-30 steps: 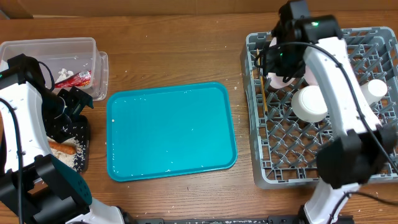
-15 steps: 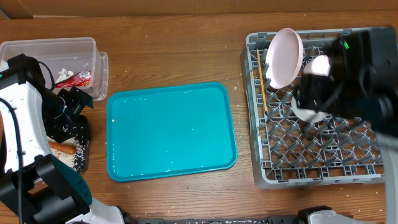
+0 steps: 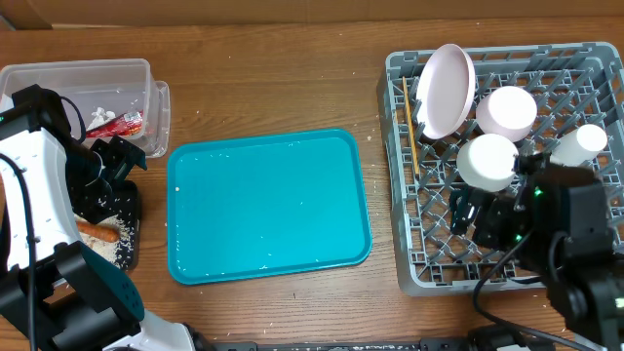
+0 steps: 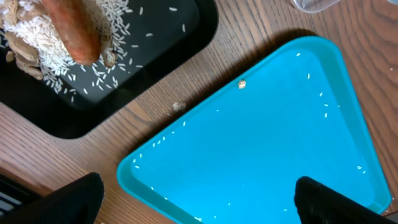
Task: Sort waste into correct bins and load items into the dishwasher
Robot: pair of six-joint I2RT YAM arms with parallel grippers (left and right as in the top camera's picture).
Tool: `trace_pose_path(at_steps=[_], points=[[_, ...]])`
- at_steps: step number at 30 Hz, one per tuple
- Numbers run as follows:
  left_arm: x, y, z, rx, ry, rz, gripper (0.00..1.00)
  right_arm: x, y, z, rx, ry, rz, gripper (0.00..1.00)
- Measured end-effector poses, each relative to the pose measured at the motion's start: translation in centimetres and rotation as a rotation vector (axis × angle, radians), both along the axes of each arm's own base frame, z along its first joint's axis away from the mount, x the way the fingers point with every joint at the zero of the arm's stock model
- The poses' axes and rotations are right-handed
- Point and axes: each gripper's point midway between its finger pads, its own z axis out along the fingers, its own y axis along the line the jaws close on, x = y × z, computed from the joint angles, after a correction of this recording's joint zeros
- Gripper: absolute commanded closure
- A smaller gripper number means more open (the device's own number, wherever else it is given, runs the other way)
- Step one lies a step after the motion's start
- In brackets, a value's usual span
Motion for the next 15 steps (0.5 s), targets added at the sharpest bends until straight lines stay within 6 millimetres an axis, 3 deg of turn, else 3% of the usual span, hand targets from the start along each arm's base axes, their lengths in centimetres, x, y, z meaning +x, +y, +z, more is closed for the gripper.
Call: trace_pose_path(at_steps=[15], points=[[0.0, 0.0, 0.0, -0.001, 0.000, 0.000, 0.00, 1.5, 0.5, -4.2, 0.062, 0.204, -0.138, 0.00]])
